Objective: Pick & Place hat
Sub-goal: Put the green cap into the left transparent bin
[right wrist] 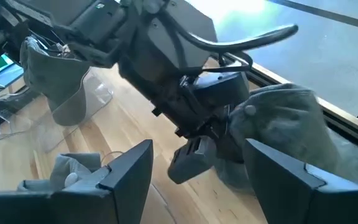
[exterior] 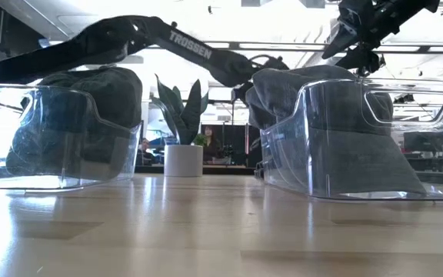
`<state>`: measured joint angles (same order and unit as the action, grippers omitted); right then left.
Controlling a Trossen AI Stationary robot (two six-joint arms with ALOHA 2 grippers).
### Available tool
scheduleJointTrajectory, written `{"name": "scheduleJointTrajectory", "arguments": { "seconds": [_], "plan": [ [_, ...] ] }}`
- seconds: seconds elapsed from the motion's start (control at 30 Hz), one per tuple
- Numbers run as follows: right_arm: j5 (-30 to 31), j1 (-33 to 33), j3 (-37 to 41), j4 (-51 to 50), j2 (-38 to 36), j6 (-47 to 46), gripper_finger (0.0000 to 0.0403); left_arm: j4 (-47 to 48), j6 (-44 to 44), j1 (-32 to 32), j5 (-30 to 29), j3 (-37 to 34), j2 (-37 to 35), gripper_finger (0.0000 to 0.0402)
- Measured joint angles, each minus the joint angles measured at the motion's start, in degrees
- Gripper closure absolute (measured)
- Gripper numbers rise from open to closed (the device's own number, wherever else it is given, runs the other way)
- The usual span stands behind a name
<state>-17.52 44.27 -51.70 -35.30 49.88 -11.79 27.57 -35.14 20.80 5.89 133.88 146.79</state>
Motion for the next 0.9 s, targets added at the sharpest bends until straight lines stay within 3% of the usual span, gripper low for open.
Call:
{"name": "scheduleJointTrajectory", "arguments": {
  "seconds": [0.27, 0.33, 0.53, 0.63, 0.77, 0.9],
  "plan": [
    [-0.34, 0.0, 0.0, -1.9, -1.0, -2.65, 0.0158, 2.55, 2.39, 0.56, 3.56, 0.52, -7.08, 0.0398],
    [-0.39, 0.0, 0.0, -1.87, -0.82, -3.66, 0.0158, 7.94, 3.61, 0.84, 3.82, 0.3, -10.33, 0.0399],
    [-0.46, 0.09, 0.02, -1.3, 1.41, -5.72, 0.0158, 20.06, 3.41, 1.57, -5.64, 0.35, -16.08, 0.04],
    [-0.47, 0.09, 0.02, 1.25, 2.33, -5.63, 0.0158, 21.69, 3.12, 3.26, -4.93, 0.36, -16.12, 0.0397],
    [-0.9, 0.09, 0.02, 3.5, 2.56, -5.75, 0.0158, 20.54, 2.33, 5.07, 0.03, 0.54, -13.46, 0.0369],
    [-1.53, 0.09, 0.02, 3.1, 2.47, -5.94, 0.0158, 20.87, 1.37, 6.19, 3.87, -0.02, -11.72, 0.0311]
  ]
}}
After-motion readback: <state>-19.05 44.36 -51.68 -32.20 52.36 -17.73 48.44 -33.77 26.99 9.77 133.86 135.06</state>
